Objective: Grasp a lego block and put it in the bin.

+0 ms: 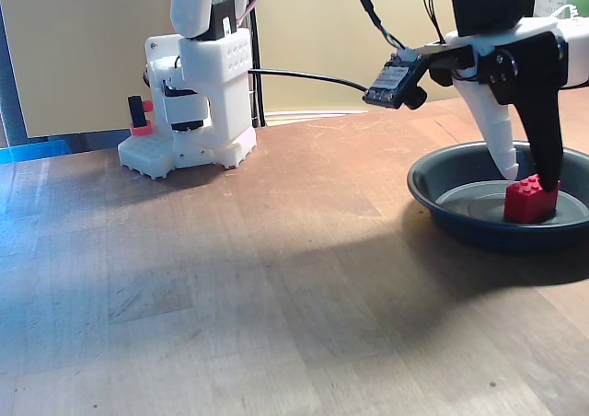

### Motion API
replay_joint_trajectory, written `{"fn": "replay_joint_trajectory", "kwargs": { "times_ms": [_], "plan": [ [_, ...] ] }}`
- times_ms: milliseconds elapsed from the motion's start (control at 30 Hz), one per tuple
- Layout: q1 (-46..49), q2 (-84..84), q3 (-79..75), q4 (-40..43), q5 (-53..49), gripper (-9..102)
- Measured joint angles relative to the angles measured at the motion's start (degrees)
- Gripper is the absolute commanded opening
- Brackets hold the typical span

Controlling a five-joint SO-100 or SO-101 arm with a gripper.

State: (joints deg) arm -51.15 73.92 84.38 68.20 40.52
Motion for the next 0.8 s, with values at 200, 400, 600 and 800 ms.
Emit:
{"fn": "replay_joint_trajectory", "kwargs": {
  "times_ms": [200, 400, 600, 800],
  "plan": [
    [1.0, 0.0, -0.9, 2.5, -0.4, 0],
    [2.6, 2.6, -3.1, 9.1, -3.3, 0],
    [3.8, 5.9, -3.1, 12.4, -3.6, 0],
    [3.2, 6.0, -3.1, 12.4, -3.6, 13]
  ]
}}
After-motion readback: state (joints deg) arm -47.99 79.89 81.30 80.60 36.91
